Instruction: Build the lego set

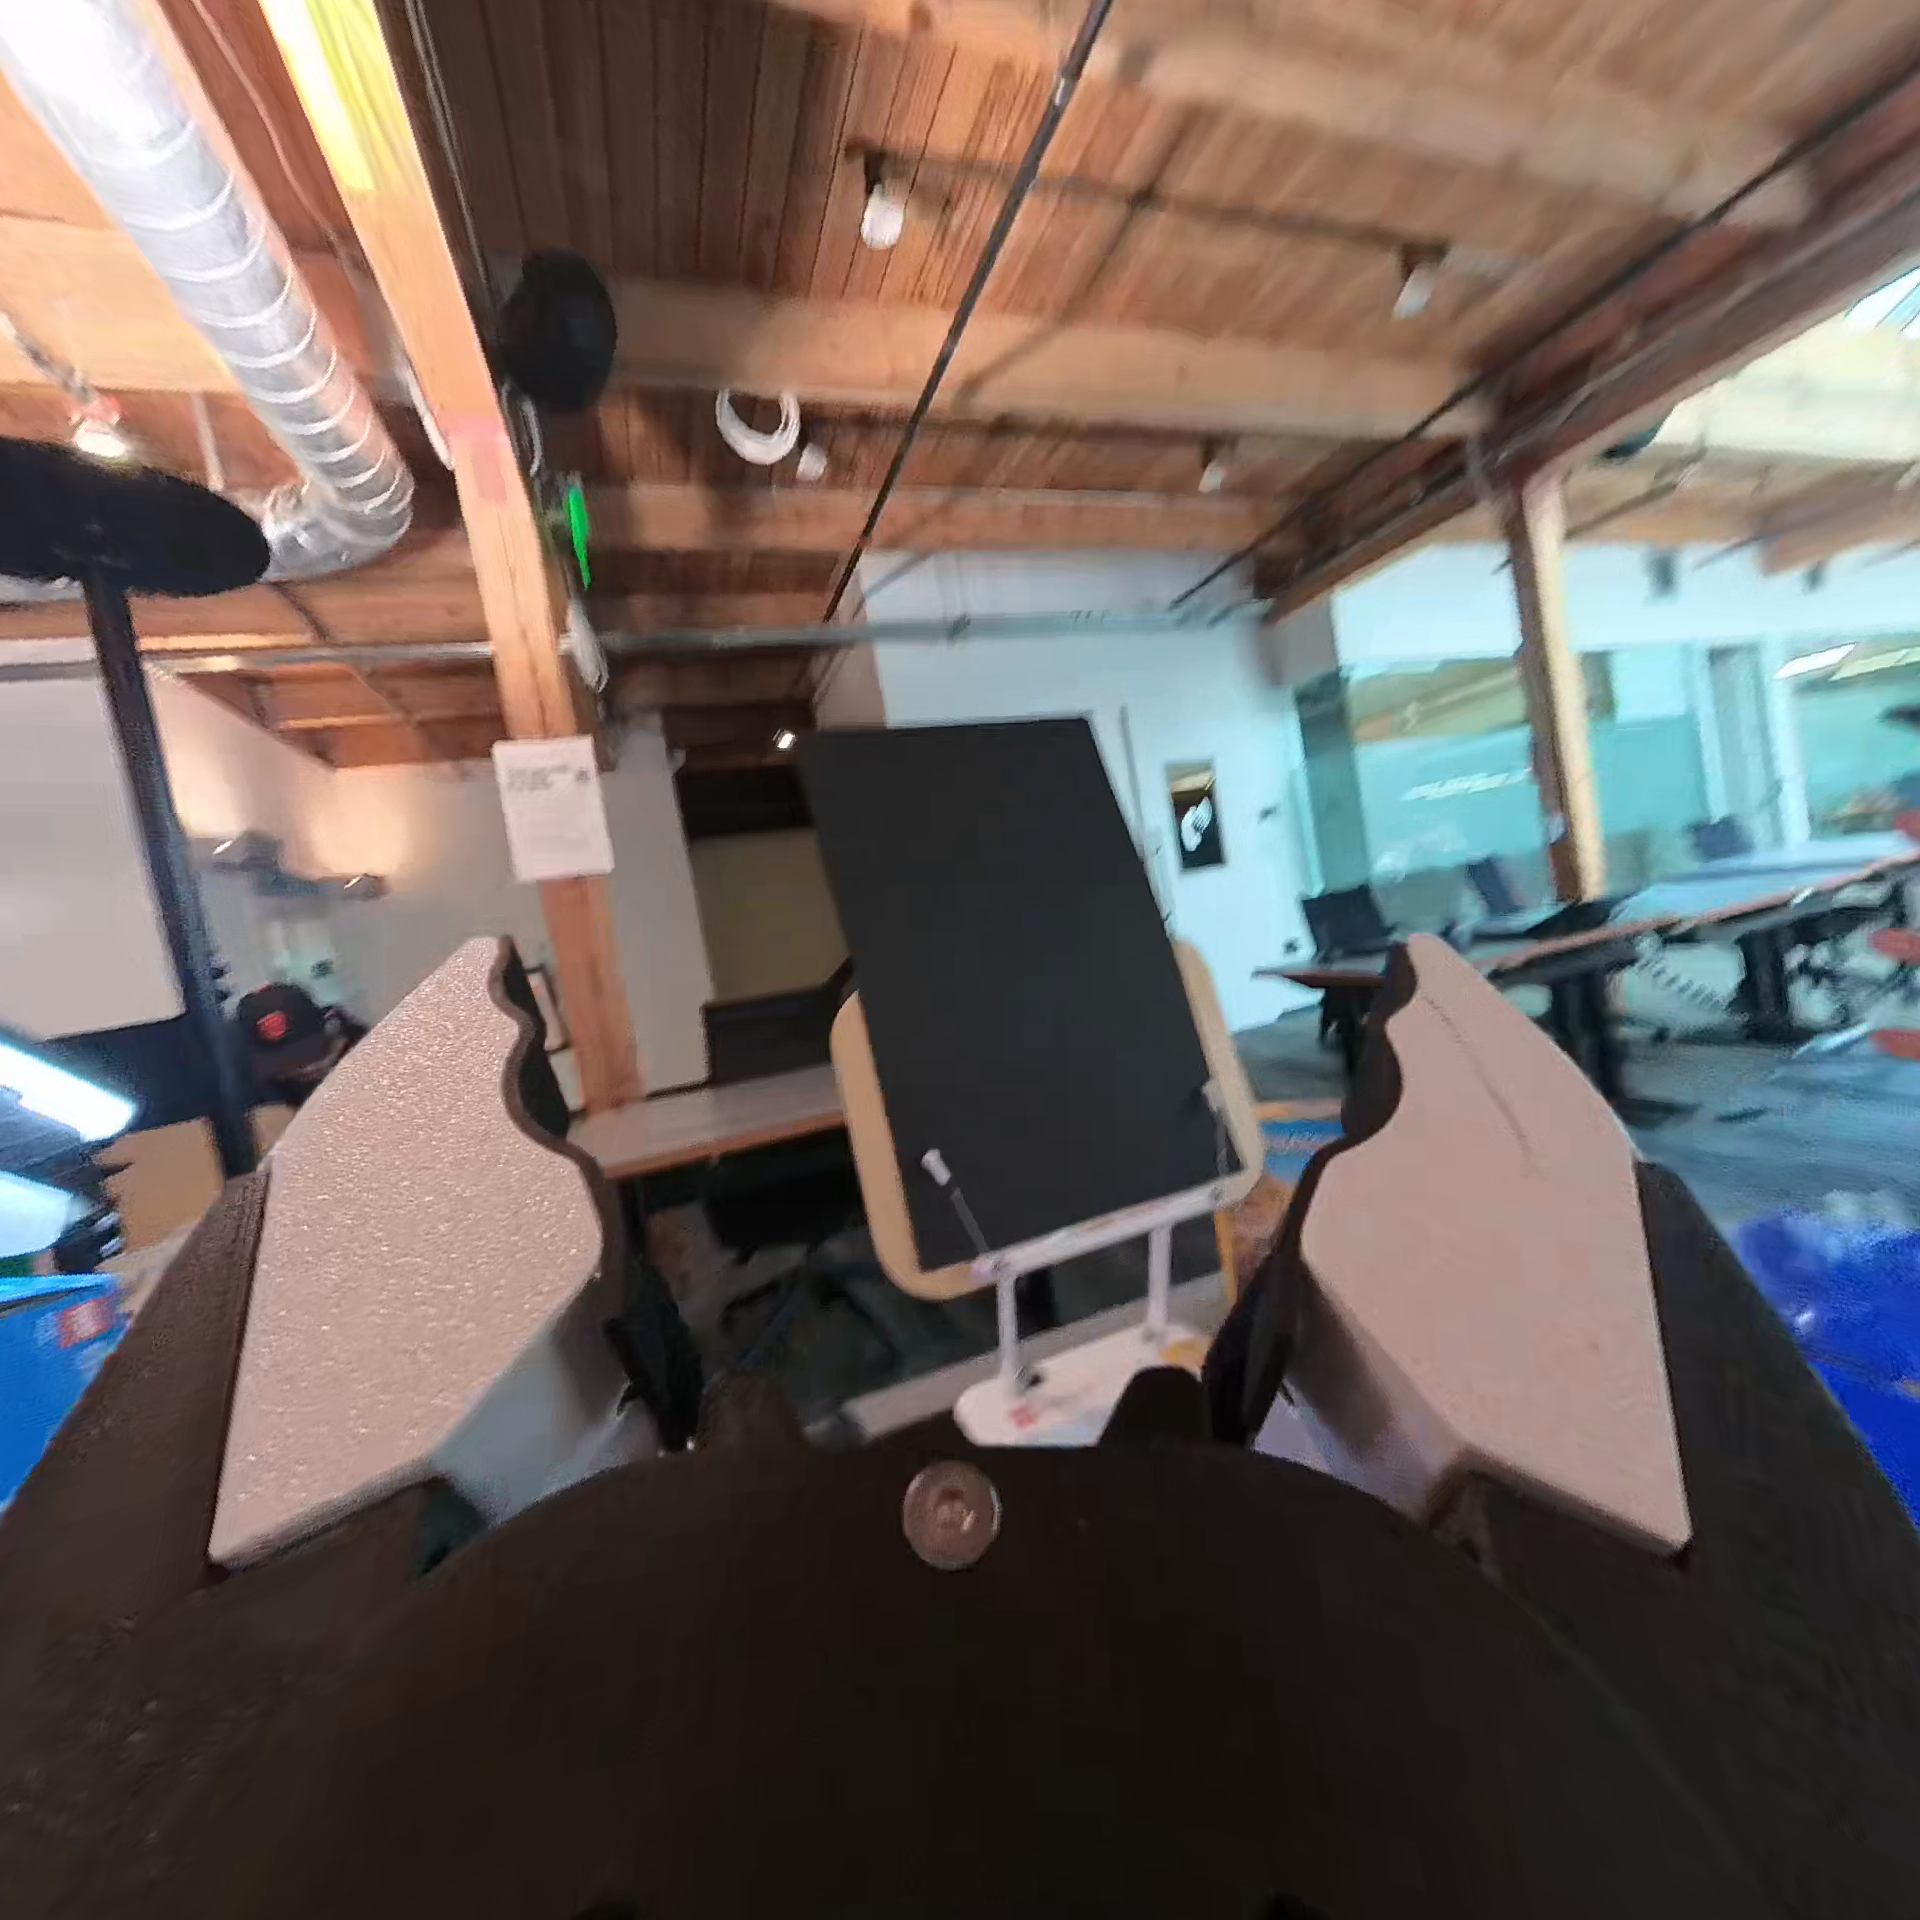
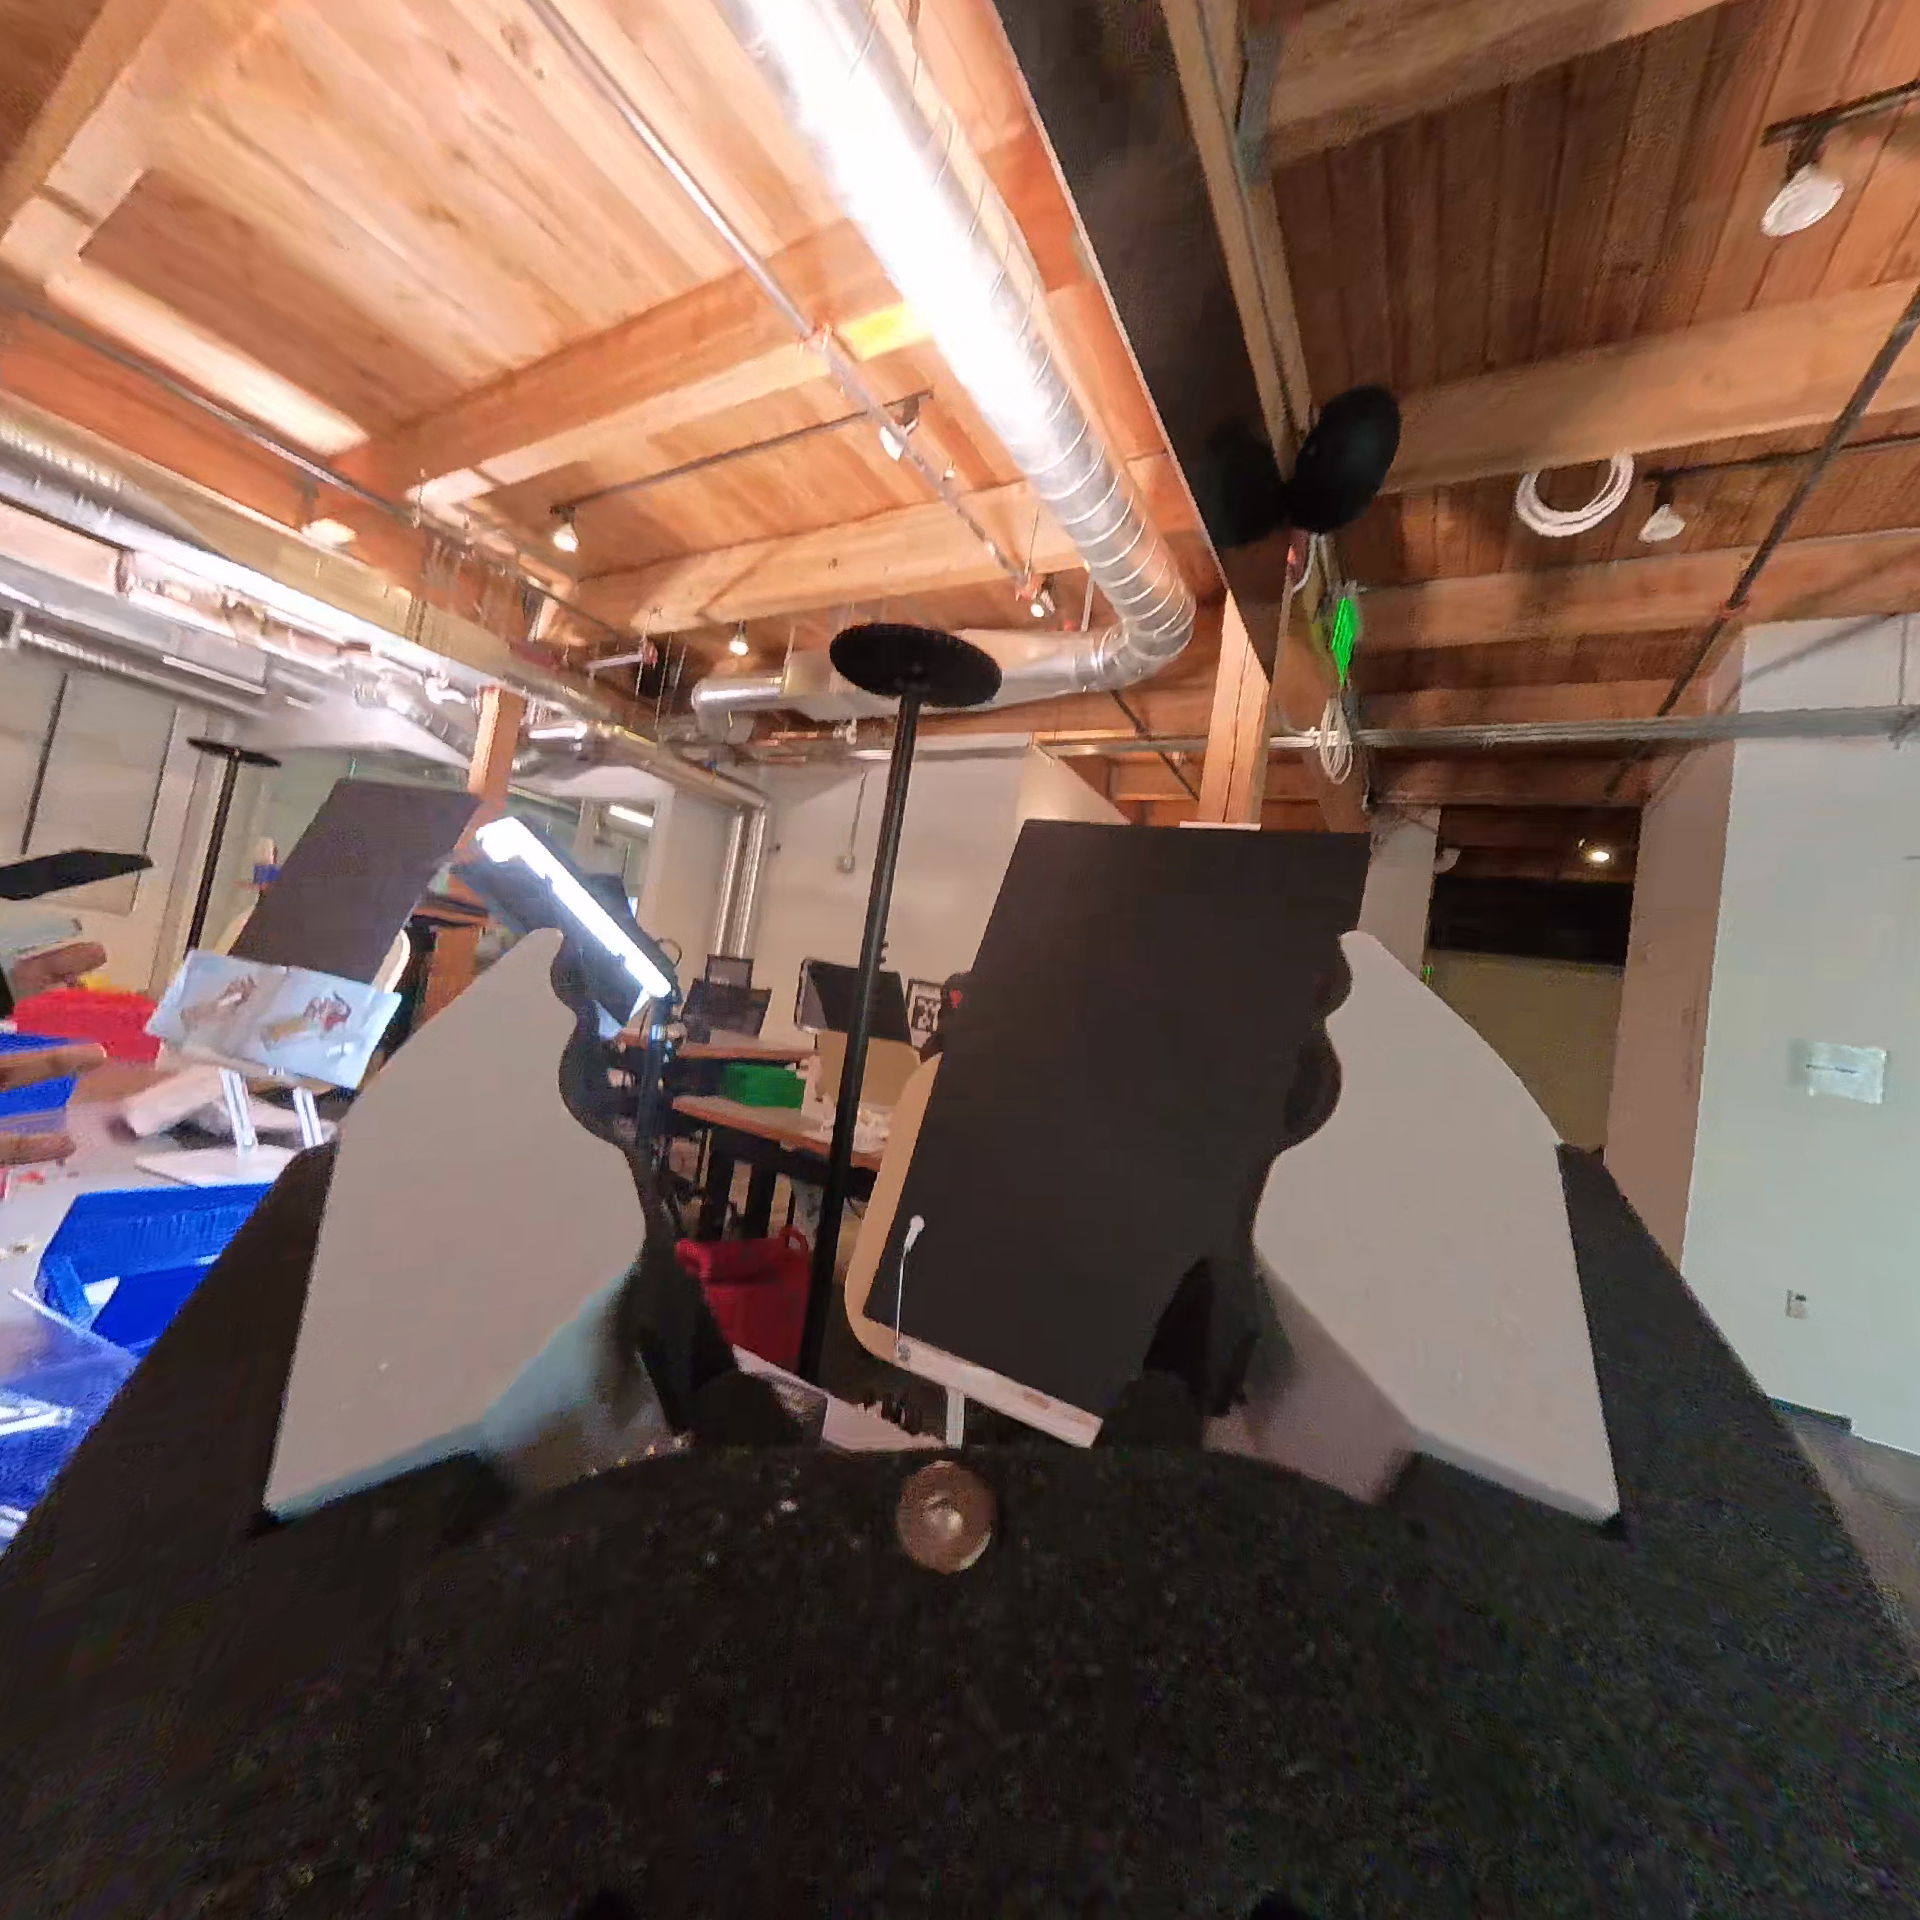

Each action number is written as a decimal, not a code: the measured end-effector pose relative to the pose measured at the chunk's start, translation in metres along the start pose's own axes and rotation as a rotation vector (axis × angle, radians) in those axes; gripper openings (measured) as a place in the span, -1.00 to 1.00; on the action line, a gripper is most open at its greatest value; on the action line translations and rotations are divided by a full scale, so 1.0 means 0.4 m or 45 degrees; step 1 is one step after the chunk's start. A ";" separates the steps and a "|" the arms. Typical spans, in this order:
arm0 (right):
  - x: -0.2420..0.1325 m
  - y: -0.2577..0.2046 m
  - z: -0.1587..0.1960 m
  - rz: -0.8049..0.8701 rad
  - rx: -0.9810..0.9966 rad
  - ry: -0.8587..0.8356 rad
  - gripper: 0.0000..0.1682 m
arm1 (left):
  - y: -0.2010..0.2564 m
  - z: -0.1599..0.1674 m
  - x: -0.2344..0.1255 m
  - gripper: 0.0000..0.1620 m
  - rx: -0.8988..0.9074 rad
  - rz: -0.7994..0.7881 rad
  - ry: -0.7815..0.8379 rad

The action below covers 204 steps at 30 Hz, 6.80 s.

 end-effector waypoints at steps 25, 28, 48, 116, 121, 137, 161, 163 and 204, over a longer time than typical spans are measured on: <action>0.178 -0.170 0.220 -0.485 -0.002 -0.550 0.48 | 0.294 0.520 0.145 0.56 -0.215 0.873 -0.831; 0.202 -0.211 0.257 -0.528 -0.048 -0.636 0.35 | 0.321 0.661 0.128 0.49 -0.355 0.942 -0.955; -0.051 -0.346 0.928 -0.695 -0.318 -1.559 -0.55 | 0.258 0.838 0.069 -0.05 -0.438 0.842 -1.159; -0.104 -0.376 0.848 -1.239 -0.487 -0.981 -0.77 | 0.386 0.811 -0.026 -0.65 0.645 1.352 -0.771; -0.099 -0.384 0.824 -1.266 -0.329 -0.944 -0.61 | 0.385 0.814 -0.030 -0.65 0.726 1.352 -0.741; -0.104 -0.427 0.797 -1.334 -0.334 -0.902 -0.71 | 0.404 0.823 -0.040 -0.65 0.961 1.323 -0.664; -0.088 -0.420 0.822 -1.145 0.068 -1.097 -0.76 | 0.403 0.850 -0.025 -0.65 1.447 1.040 -0.673; -0.088 -0.417 0.824 -1.146 0.070 -1.095 -0.78 | 0.404 0.851 -0.026 -0.65 1.450 1.047 -0.673; -0.232 -0.460 0.796 -1.686 -0.469 -0.814 -0.97 | 0.412 0.843 -0.050 -0.66 1.820 0.921 -0.354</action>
Point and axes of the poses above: each gripper's, where its closed fingertips meet, x out along the fingers, z out of its underside, y = z × x across the jaws, the point moved 6 cm from there along -x, back along the fingers, and after that the axes turned 5 degrees about -y, right-handed, at the moved point
